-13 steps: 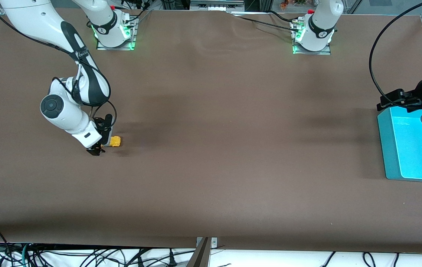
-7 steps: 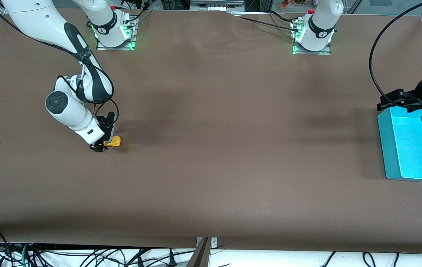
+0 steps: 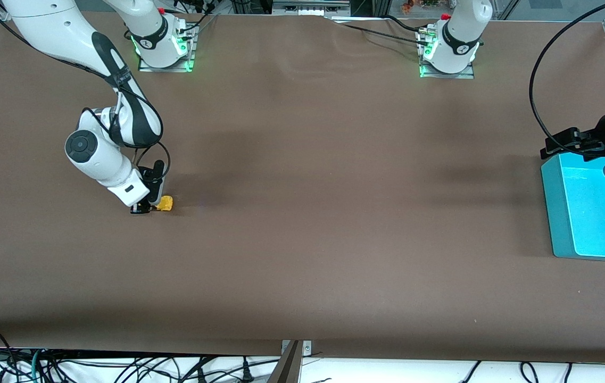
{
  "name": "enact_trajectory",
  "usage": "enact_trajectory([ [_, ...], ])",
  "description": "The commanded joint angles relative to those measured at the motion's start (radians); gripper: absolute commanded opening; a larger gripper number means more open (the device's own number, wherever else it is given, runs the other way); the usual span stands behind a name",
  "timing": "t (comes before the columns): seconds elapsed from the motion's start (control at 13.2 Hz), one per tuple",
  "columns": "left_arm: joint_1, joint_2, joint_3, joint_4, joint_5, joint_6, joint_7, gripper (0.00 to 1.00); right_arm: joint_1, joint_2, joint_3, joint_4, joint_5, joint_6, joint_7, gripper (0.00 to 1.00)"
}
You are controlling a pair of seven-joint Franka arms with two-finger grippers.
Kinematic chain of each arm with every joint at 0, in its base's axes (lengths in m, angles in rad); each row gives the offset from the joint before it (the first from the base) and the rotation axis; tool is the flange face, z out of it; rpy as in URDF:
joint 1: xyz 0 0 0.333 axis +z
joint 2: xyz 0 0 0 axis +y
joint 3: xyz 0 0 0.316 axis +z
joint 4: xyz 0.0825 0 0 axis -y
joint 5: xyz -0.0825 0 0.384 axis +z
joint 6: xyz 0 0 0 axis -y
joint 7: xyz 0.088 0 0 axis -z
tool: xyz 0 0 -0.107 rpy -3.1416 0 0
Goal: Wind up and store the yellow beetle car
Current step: 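Close the right gripper on the yellow car's body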
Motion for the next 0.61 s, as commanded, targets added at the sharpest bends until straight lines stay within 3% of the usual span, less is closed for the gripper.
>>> enact_trajectory([
  [0.0,0.005,-0.004,-0.004,0.003,0.023,-0.001,0.021,1.0,-0.006,-0.017,0.018,-0.021,-0.009,0.011,-0.007,0.17],
  [0.53,0.005,-0.004,-0.004,0.003,0.023,-0.001,0.021,1.0,-0.018,0.013,0.037,-0.021,-0.008,0.049,-0.069,0.17],
])
